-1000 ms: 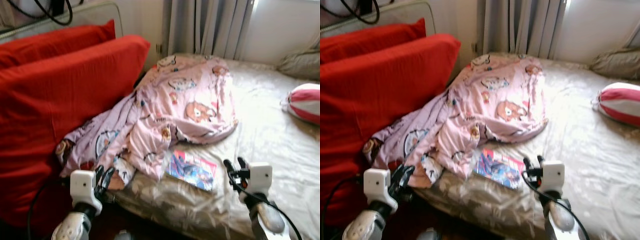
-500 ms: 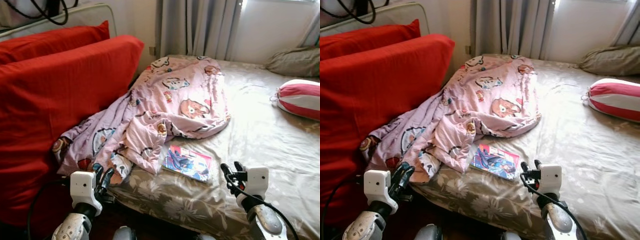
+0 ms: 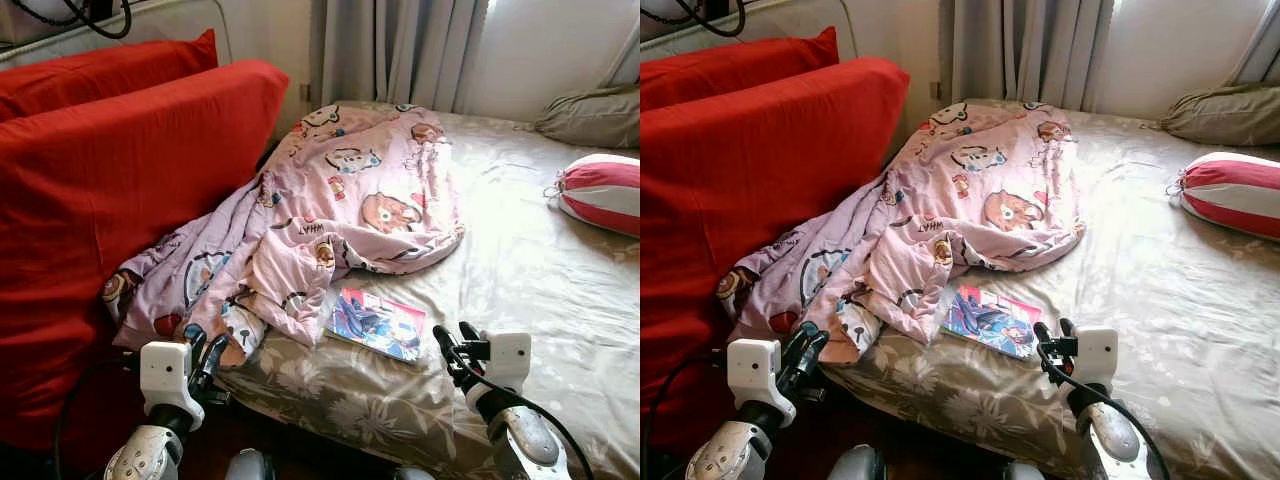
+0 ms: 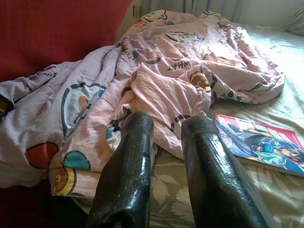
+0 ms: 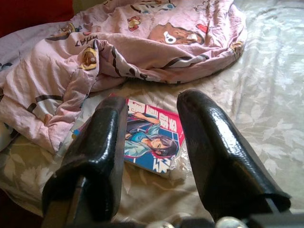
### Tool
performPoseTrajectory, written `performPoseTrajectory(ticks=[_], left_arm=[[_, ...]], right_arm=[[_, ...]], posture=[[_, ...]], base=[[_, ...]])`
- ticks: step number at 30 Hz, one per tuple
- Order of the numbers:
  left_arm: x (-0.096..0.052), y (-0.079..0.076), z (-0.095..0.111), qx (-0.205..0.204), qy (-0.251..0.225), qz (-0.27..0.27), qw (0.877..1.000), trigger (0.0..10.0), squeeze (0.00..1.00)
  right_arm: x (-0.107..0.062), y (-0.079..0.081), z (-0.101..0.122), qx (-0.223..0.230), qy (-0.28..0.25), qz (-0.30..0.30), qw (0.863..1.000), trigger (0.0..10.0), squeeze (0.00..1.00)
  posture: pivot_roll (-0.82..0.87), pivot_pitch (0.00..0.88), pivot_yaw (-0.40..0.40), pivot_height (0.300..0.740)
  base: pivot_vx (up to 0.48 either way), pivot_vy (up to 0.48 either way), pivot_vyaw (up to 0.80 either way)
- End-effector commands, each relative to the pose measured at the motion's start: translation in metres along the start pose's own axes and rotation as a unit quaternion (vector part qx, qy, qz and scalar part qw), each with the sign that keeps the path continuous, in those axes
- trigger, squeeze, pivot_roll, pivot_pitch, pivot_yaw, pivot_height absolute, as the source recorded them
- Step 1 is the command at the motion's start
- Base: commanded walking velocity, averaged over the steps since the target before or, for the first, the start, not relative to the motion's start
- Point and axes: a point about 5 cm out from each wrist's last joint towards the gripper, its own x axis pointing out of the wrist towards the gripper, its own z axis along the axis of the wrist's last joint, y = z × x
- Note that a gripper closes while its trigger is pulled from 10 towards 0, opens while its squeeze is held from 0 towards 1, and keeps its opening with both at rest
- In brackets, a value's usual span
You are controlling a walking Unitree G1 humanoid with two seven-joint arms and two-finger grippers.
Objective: Clean up the room
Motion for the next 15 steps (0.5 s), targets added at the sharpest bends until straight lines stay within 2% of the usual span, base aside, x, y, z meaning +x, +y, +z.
performPoseTrajectory(ticks=[1,15], left_arm=[[0.0005,-0.0009,0.0056,0.002,-0.013,-0.003,1.0,10.0,0.0],[-0.0004,-0.0029,0.0052,-0.002,-0.013,-0.006,1.0,10.0,0.0]], right_arm=[[0.0027,0.0014,-0.0005,0.01,0.005,0.004,1.0,10.0,0.0],[0.0044,0.0011,-0.0015,0.01,0.006,0.007,1.0,10.0,0.0]], posture=[[0.03,0.0,-0.003,0.63],[0.03,0.0,-0.003,0.63]], base=[[0.27,0.0,0.0],[0.307,0.0,0.0]])
